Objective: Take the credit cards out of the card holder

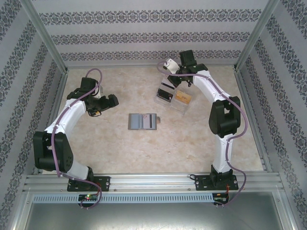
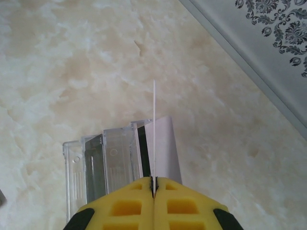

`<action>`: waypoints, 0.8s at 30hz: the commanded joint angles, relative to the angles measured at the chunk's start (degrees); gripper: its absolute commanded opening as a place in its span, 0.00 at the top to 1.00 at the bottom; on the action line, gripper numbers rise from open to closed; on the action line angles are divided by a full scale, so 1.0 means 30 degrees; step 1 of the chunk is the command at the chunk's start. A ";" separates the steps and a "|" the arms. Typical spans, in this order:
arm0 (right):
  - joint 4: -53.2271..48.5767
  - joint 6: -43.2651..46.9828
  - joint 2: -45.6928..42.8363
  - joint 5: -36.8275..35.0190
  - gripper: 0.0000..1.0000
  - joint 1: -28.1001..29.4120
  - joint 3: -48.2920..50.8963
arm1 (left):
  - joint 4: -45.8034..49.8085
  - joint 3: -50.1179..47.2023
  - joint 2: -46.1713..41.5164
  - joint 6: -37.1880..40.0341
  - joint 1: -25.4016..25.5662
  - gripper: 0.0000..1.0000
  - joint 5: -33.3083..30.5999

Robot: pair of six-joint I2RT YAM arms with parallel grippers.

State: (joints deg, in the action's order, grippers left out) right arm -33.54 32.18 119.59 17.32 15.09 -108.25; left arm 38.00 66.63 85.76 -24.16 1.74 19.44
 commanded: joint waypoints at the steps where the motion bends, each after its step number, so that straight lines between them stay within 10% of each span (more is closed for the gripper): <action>1: -0.1016 0.1199 0.0455 -0.0354 1.00 -0.0180 -0.0773 | 0.0752 0.0420 -0.0155 0.0541 -0.0261 0.01 0.0278; 14: -0.1531 0.1808 0.1033 -0.1181 0.99 -0.0259 -0.0919 | 0.0661 0.0368 -0.0010 0.0533 -0.0302 0.00 0.0774; 24: -0.1776 0.0886 0.0967 -0.1905 0.76 -0.0089 -0.1136 | 0.0576 0.0203 -0.0005 0.0656 -0.0308 0.01 0.1106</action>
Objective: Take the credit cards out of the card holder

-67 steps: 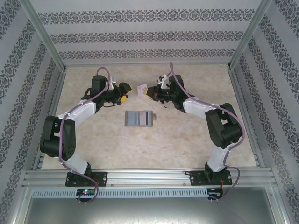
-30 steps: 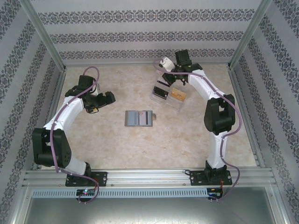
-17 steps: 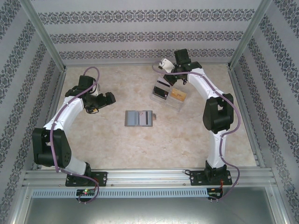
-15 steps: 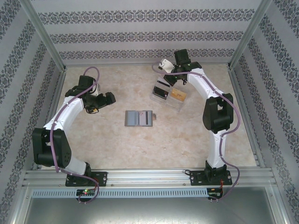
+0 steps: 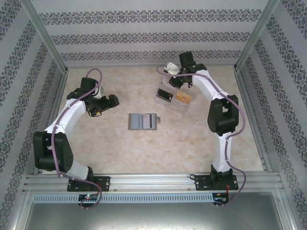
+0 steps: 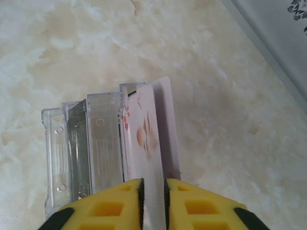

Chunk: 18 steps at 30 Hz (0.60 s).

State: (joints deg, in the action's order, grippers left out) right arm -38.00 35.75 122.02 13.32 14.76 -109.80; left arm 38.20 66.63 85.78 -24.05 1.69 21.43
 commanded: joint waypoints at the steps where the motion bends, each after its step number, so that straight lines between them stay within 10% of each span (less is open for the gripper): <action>1: -0.0353 -0.0439 0.0137 -0.0793 0.75 0.0081 -0.0729 | 0.0490 0.0215 0.0001 0.0621 -0.0283 0.00 0.0450; 18: 0.2381 -1.3513 -0.6036 0.0195 0.44 0.1909 0.5415 | -0.0433 -0.0554 -0.0440 -0.0312 -0.0274 0.00 0.1457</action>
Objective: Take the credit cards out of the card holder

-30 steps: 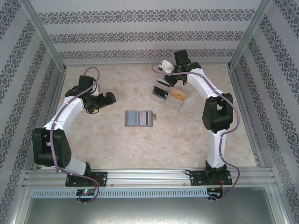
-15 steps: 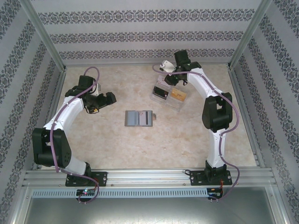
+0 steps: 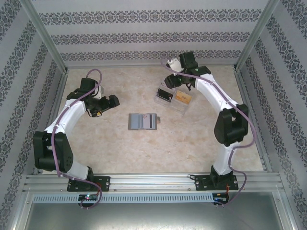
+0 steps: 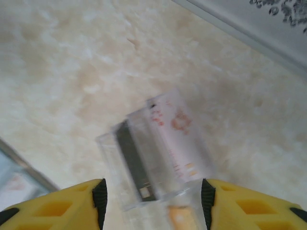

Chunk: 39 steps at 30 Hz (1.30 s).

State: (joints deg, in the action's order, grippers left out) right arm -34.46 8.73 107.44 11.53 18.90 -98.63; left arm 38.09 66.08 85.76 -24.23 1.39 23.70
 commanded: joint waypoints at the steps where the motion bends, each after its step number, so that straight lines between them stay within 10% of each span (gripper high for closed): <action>1: 0.1815 -0.5750 -0.1697 0.0842 0.43 0.0942 0.2798 | -0.0513 -0.0461 -0.0431 -0.0382 -0.0164 0.01 0.0906; 13: 0.5411 -1.6575 -0.1783 -0.0754 0.49 0.6841 0.8627 | -0.2962 -0.1592 0.0363 -0.2356 0.0780 0.00 0.2953; 24: 0.4257 -1.8210 0.0953 -0.2804 0.57 0.7585 0.7384 | -0.4901 -0.2322 0.1176 -0.4038 0.1693 0.00 0.3426; 39: 0.4140 -1.7317 0.1889 -0.2856 0.62 0.6500 0.7446 | -0.6572 -0.1345 0.3753 -0.5187 0.4105 0.29 0.4991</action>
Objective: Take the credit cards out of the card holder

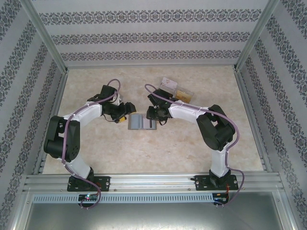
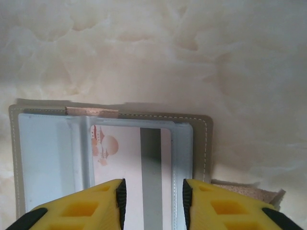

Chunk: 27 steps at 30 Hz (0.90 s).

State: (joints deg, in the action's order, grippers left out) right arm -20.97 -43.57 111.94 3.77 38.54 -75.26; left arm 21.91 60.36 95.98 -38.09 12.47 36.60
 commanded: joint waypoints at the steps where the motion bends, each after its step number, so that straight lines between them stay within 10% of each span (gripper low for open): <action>1: -0.0341 0.0137 0.0428 -0.0217 0.63 -0.0089 -0.0342 | -0.1320 0.0565 0.0466 -0.0689 0.0511 0.31 0.0774; 27: 0.0021 0.0303 0.1328 0.0995 0.77 -0.0290 -0.0174 | -0.2338 0.1413 0.3590 -0.1558 0.1976 0.64 0.1251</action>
State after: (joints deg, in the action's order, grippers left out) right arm -20.67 -43.29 114.28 5.63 38.33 -75.26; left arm 15.84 62.81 105.95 -42.74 17.96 40.32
